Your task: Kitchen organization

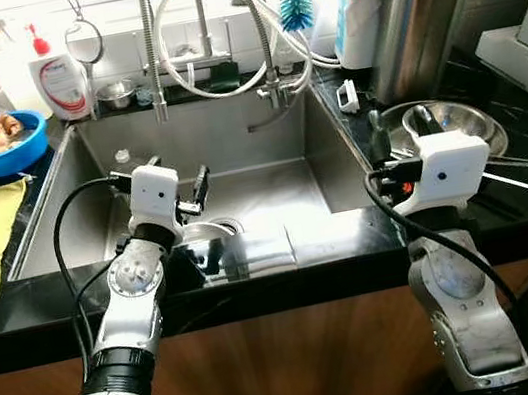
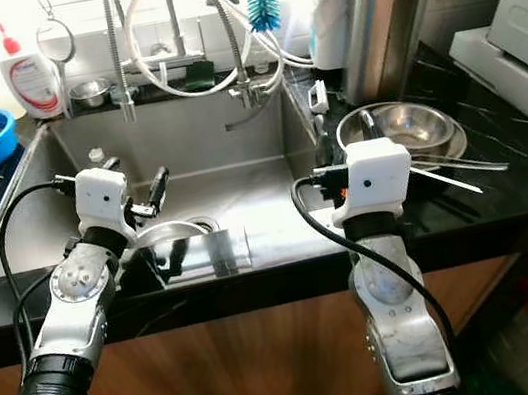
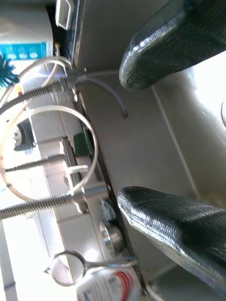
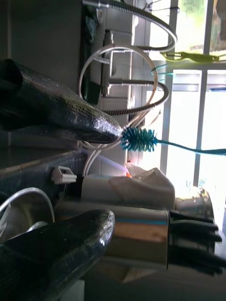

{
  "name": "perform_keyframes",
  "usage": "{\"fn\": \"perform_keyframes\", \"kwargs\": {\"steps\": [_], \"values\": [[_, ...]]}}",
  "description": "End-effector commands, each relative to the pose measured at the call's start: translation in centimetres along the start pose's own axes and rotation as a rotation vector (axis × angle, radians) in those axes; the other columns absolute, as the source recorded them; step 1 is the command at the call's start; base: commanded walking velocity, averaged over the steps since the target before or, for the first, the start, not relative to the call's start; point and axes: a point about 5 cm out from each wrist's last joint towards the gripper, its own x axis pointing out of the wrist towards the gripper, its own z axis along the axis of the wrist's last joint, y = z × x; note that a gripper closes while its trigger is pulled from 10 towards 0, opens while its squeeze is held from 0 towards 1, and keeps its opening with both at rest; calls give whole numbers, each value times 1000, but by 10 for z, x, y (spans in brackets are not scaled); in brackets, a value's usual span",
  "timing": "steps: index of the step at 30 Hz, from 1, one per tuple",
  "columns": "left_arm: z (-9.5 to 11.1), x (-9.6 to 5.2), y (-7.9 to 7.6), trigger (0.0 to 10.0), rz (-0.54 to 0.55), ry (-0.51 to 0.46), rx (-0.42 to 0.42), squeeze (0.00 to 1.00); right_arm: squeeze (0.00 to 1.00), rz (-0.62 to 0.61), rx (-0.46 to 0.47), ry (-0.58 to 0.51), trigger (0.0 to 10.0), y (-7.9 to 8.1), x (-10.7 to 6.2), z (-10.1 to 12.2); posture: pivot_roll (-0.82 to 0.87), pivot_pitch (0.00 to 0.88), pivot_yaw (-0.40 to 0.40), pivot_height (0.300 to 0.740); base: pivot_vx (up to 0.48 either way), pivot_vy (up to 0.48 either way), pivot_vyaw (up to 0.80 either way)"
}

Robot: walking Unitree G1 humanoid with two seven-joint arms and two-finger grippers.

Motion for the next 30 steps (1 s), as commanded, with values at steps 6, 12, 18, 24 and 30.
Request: {"fn": "perform_keyframes", "kwargs": {"steps": [6, 12, 18, 24, 30], "values": [[1, 1, 4, 10000, 10, 0, 28, 0, 0, 25, 13, 1, 10000, 8, 2, 0, 78, 0, -11, 740, 0, 43, 0], [3, 1, 3, 10000, 4, -5, 35, 0, 0, 20, 11, 3, 10000, 5, 2, -1, 75, 0, -8, 740, 0, 0, 0], [4, 2, 0, 10000, -11, -12, 39, 0, 0, 18, 9, 9, 10000, 5, 0, -2, 75, 0, -8, 740, 0, 0, 0], [3, 1, -3, 10000, -20, -9, 44, 0, 0, 40, 4, 30, 10000, 8, -2, -6, 73, 0, -9, 740, 0, 0, 0], [3, 2, -4, 10000, -20, -6, 41, 0, 0, 64, -58, 52, 10000, 9, -2, -10, 70, 0, -9, 740, 0, 0, 0]]}}
